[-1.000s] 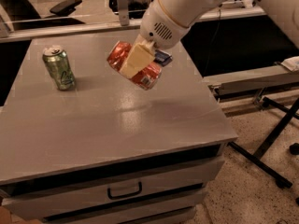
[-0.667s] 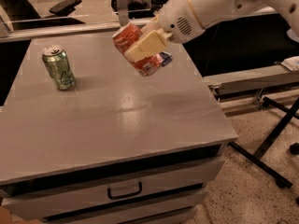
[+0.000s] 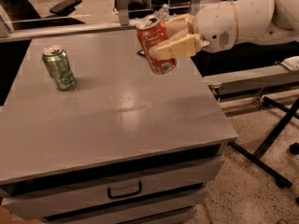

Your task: Place coke can upright

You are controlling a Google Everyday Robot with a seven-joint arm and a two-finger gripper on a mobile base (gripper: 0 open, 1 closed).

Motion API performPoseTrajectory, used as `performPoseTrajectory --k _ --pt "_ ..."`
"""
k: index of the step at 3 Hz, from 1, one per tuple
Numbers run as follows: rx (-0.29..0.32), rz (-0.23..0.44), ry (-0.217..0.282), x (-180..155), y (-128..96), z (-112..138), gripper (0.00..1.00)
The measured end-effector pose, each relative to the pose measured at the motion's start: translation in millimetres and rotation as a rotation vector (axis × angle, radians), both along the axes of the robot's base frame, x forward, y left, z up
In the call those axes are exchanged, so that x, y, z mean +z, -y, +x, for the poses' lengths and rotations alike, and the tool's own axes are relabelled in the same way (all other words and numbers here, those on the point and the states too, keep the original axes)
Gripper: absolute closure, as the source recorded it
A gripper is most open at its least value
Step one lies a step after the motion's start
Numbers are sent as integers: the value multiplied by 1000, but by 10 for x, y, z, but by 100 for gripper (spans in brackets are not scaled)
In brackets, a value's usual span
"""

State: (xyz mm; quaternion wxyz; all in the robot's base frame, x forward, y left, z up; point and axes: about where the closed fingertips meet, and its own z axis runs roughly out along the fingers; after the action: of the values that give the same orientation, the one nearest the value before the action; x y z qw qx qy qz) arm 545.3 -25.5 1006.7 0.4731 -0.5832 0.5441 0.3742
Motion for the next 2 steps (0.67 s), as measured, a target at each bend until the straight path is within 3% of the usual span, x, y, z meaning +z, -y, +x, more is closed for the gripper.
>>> performPoseTrajectory --k 1,2 --pt "27 41 63 -268 35 -174 100" --pt "24 45 62 -259 27 -175 100"
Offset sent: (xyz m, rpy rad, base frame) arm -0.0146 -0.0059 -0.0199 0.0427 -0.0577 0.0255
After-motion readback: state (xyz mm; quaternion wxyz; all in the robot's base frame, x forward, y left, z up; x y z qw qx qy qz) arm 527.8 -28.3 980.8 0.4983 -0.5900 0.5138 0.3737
